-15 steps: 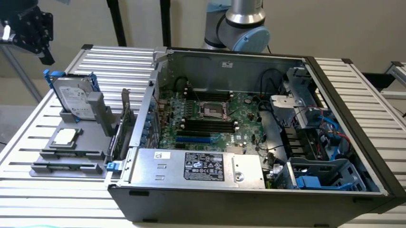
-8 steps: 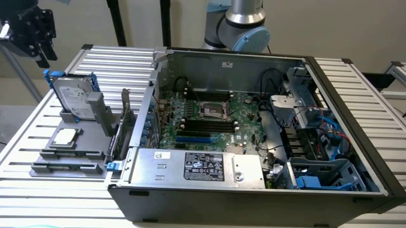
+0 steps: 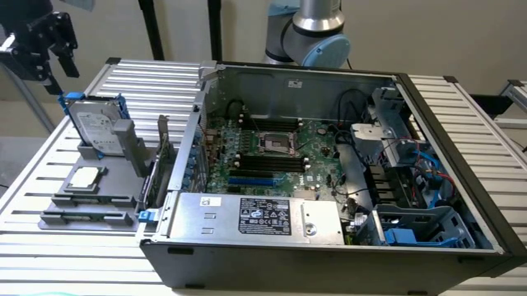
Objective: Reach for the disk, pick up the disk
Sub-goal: 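Pick up the disk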
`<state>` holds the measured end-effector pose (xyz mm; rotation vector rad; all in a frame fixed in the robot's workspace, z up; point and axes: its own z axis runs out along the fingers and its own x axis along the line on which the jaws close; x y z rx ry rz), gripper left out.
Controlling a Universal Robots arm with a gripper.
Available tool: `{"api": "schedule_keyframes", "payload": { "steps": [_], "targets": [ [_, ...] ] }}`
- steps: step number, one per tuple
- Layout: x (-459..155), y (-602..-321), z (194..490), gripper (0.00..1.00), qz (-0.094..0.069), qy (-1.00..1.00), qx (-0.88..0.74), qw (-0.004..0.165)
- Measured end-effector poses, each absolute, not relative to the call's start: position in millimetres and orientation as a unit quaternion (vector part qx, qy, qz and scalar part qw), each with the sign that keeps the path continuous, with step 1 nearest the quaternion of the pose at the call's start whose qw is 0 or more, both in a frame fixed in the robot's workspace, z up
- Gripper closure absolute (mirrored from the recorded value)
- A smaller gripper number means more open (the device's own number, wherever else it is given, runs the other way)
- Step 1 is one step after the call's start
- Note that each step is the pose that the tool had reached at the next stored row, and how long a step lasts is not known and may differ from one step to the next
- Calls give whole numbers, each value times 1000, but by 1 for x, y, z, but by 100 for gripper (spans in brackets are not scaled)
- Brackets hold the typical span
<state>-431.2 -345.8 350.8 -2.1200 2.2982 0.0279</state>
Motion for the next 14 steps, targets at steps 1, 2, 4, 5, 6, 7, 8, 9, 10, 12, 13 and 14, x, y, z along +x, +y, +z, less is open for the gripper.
{"api": "schedule_keyframes", "payload": {
  "steps": [1, 2, 4, 5, 6, 7, 8, 9, 10, 12, 13, 14],
  "targets": [
    [-431, -345, 349, 40, 9, 735, -678, 7],
    [-430, -345, 347, 40, 9, 735, -678, 7],
    [-430, -344, 343, 40, 9, 735, -678, 8],
    [-429, -344, 342, 40, 9, 735, -678, 8],
    [-429, -343, 340, 40, 9, 735, -678, 8],
    [-429, -343, 338, 40, 9, 735, -678, 7],
    [-429, -343, 336, 40, 9, 734, -679, 8],
    [-429, -343, 334, 40, 9, 734, -679, 7],
    [-428, -343, 332, 40, 9, 734, -679, 7],
    [-428, -343, 329, 40, 9, 734, -679, 7],
    [-428, -343, 327, 40, 9, 734, -679, 7],
    [-428, -342, 325, 40, 9, 733, -680, 8]
  ]
}}
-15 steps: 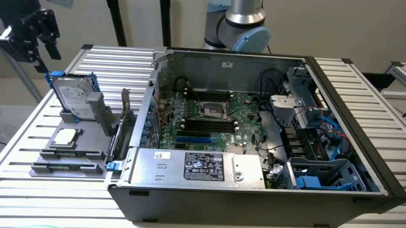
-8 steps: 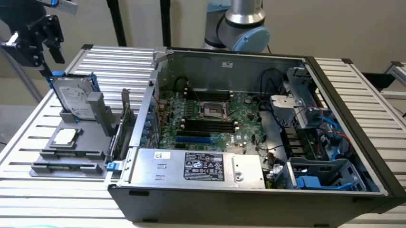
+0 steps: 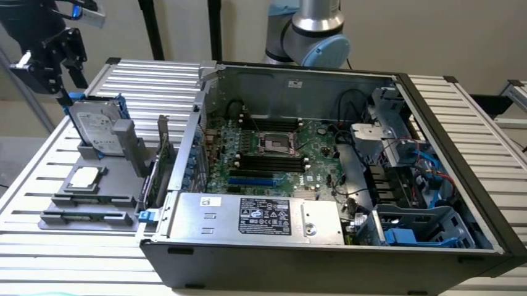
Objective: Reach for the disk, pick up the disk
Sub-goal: 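Pick up the disk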
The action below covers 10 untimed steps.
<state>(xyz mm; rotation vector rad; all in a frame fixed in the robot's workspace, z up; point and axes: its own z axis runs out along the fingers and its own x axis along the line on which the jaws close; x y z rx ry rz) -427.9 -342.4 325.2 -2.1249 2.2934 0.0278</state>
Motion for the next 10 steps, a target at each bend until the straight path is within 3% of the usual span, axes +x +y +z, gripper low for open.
{"api": "schedule_keyframes", "payload": {
  "steps": [10],
  "targets": [
    [-428, -339, 307, 40, 9, 727, -687, 7]
  ]
}}
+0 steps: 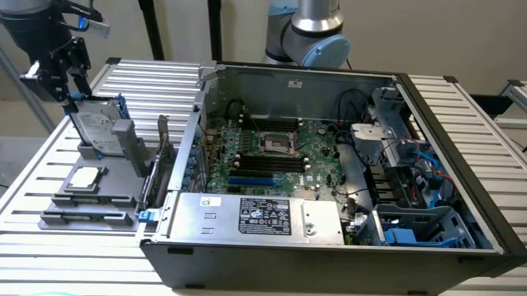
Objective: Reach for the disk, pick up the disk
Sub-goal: 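Pick up the disk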
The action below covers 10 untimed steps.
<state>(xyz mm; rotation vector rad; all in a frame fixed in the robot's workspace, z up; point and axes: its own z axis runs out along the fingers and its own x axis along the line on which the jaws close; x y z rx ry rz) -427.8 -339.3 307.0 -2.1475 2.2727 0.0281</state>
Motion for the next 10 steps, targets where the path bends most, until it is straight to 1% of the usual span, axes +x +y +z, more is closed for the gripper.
{"api": "schedule_keyframes", "payload": {
  "steps": [10],
  "targets": [
    [-428, -339, 289, 40, 9, 714, -700, 7]
  ]
}}
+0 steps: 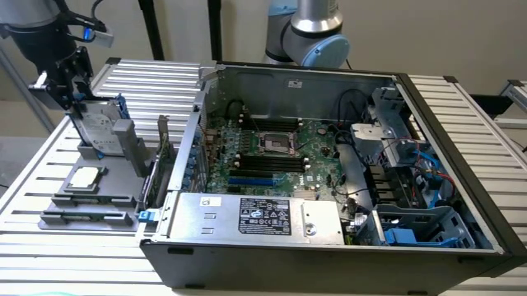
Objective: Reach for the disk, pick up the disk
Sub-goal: 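Pick up the disk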
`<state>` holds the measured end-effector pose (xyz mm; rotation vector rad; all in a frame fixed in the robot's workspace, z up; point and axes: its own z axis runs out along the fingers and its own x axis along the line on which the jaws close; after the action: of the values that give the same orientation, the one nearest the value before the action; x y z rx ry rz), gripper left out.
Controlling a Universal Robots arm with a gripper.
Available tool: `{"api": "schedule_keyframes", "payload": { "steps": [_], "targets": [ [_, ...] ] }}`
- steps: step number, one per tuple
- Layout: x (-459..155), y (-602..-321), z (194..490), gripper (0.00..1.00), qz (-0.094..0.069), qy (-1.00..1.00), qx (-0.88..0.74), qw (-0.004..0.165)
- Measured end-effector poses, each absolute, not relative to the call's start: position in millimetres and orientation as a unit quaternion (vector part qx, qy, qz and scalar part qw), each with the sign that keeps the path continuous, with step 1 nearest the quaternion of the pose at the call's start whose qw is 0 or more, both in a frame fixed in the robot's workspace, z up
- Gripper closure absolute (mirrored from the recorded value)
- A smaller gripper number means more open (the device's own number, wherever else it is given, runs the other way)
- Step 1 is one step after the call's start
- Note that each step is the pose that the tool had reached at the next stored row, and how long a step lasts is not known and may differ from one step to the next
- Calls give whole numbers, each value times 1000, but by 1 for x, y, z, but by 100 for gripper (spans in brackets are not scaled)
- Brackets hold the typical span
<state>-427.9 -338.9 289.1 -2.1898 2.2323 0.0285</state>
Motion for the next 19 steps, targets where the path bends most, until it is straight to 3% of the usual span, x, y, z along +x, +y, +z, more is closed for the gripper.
{"api": "schedule_keyframes", "payload": {
  "steps": [14, 17, 18, 19],
  "targets": [
    [-431, -339, 285, 40, 9, 704, -710, 7],
    [-431, -339, 285, 42, 9, 704, -710, 7],
    [-431, -339, 285, 49, 9, 704, -710, 7],
    [-431, -339, 285, 49, 9, 704, -710, 7]
  ]
}}
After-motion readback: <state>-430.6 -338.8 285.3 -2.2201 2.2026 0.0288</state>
